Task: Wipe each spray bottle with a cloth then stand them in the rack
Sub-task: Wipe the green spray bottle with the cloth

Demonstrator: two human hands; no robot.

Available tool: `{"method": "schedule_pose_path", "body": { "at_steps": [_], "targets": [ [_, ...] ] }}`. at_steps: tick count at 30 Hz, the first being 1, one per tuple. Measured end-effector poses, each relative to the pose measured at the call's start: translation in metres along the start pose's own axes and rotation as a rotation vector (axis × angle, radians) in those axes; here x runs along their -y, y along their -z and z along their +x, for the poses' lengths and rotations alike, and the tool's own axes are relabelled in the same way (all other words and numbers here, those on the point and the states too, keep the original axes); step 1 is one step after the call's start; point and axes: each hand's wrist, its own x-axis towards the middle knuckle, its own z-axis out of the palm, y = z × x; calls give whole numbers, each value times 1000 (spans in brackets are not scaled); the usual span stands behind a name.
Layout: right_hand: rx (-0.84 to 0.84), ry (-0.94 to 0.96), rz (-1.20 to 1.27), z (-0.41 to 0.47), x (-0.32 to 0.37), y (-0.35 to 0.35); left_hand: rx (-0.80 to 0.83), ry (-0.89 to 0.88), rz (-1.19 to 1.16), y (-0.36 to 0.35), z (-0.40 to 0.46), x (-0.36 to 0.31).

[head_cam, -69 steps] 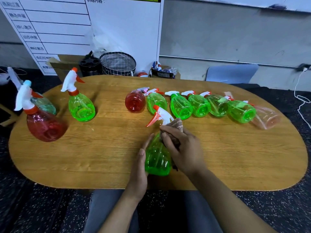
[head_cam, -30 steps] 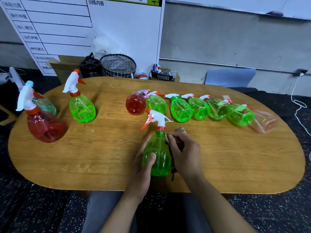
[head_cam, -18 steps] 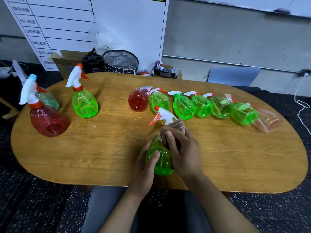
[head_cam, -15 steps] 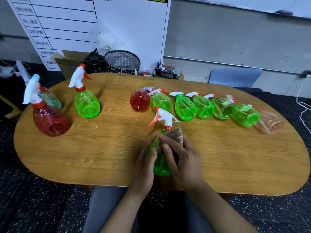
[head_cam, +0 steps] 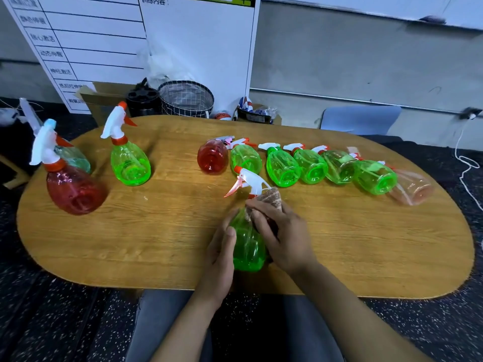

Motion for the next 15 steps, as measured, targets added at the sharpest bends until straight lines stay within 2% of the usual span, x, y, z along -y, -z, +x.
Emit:
{"method": "schedule_pose_path", "body": {
  "at_steps": [2, 6, 9, 12, 15],
  "targets": [
    [29, 99, -7, -12, 4, 1, -8, 7, 3, 2, 0, 1],
    [145, 435, -126, -49, -4, 0, -42, -21, 19, 0, 4, 5],
    [159, 545, -228, -51, -17, 1, -28, -25, 31, -2, 5, 4],
    [164, 428, -151, -30, -17, 8, -21, -2, 13, -2, 2, 2],
    [81, 138, 18, -5, -13, 9, -3, 1, 12, -3, -1, -1]
  ]
}}
